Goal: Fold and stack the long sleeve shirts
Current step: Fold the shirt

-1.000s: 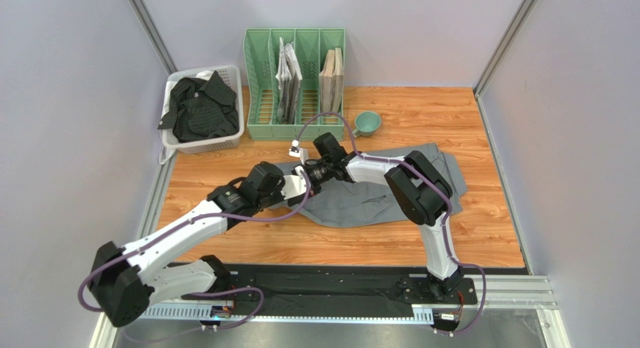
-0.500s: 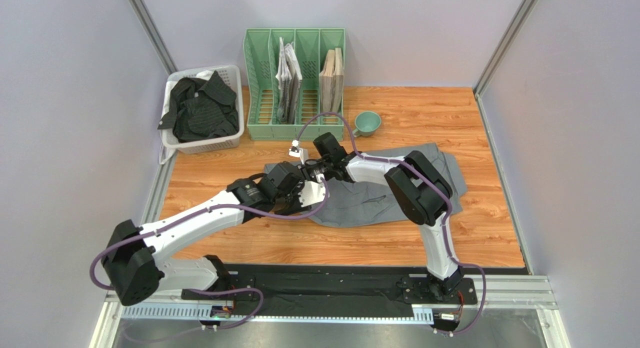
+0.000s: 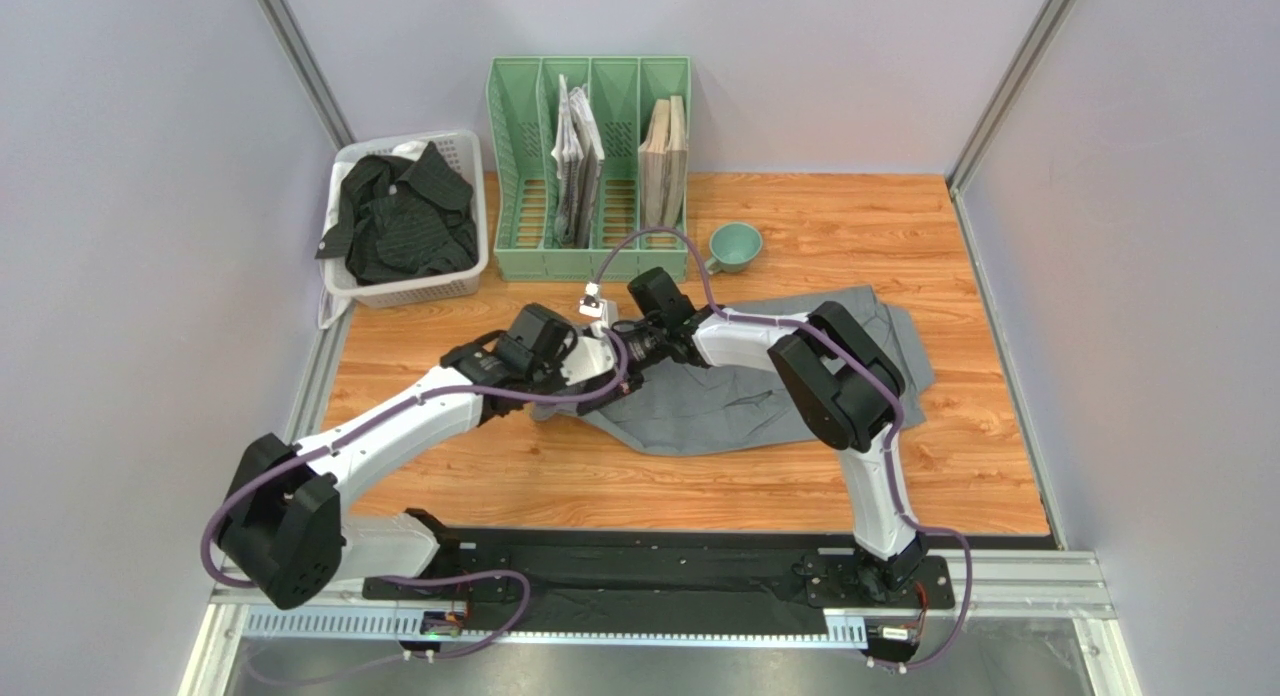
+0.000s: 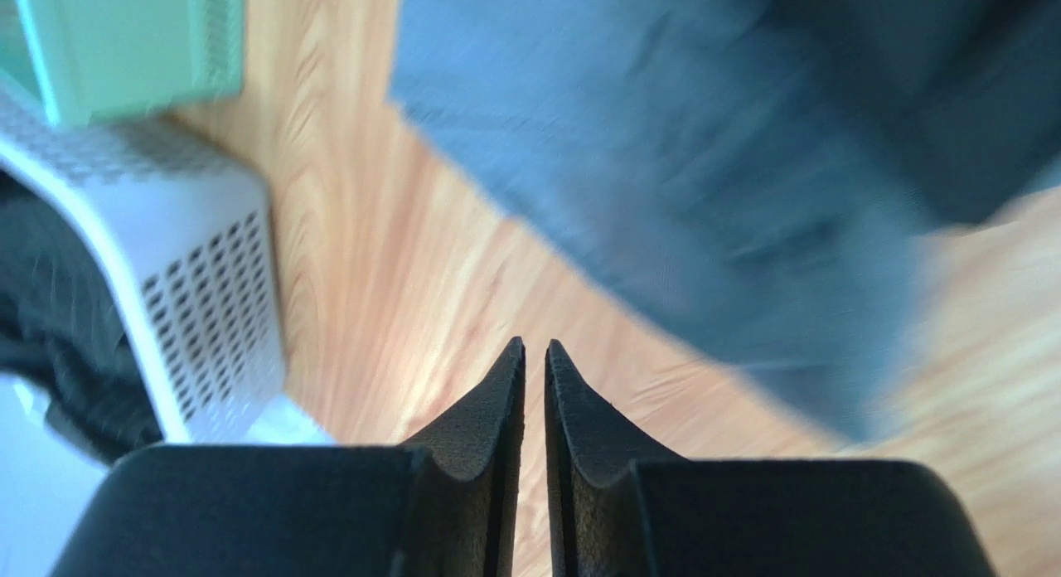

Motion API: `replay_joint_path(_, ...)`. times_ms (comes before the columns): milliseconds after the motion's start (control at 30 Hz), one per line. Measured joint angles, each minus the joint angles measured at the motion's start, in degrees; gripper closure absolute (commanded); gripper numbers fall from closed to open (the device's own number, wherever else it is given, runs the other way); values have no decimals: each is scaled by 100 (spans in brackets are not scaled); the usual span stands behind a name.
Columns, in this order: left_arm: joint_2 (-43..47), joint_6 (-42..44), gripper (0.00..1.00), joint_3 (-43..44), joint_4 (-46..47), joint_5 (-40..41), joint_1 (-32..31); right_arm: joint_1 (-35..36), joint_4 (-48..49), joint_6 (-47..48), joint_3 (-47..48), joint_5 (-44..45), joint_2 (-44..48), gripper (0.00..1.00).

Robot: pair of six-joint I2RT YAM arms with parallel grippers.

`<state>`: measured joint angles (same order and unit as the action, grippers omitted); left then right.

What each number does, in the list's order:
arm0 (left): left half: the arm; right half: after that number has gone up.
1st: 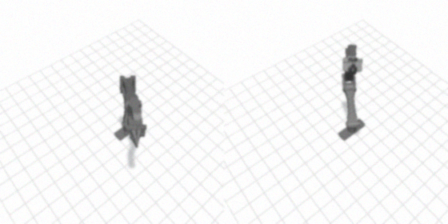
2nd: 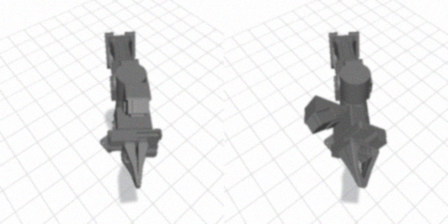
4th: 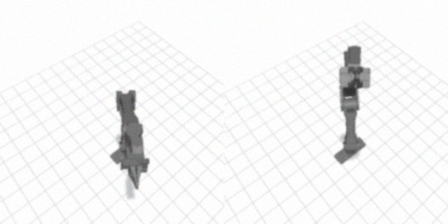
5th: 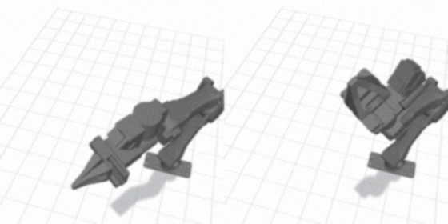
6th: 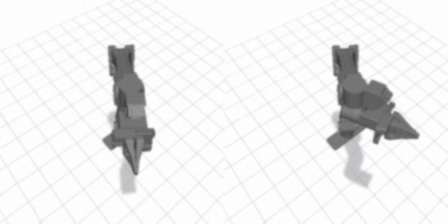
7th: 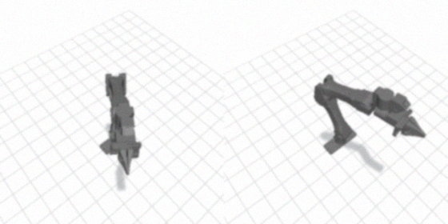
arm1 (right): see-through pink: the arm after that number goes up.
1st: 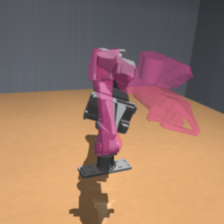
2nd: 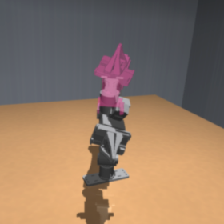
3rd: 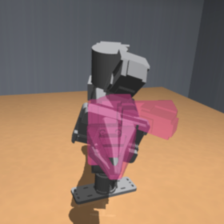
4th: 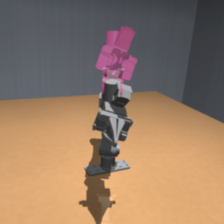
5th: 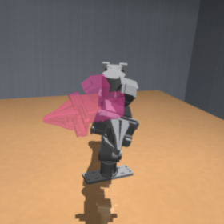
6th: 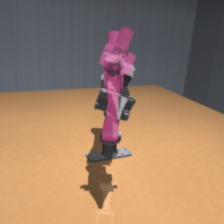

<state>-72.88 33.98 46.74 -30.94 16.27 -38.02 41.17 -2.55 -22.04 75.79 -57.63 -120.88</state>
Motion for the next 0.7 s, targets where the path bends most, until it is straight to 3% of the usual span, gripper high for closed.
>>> replay_joint_path(133, 273, 369, 76, -61, -129, -111, 623, 0, -9, 0, -22, 0, 0, 100)
replay_joint_path(267, 955, 601, 38, 22, -638, -994, 820, 0, -2, -4, -20, -9, 0, 100)
replay_joint_path(367, 1711, 599, 37, 118, -822, -1875, 734, 0, -4, -17, -22, -39, 0, 100)
replay_joint_path(467, 2234, 608, 41, 122, -774, -2135, 188, 0, -4, -26, -22, -50, 0, 100)
replay_joint_path(600, 2107, 1023, 51, 125, -817, -2439, -632, 0, -4, -44, -20, -63, 0, 100)
replay_joint_path(700, 1746, 1547, 53, 125, -968, -2647, -691, 2, -9, -46, -20, -79, 0, 100)
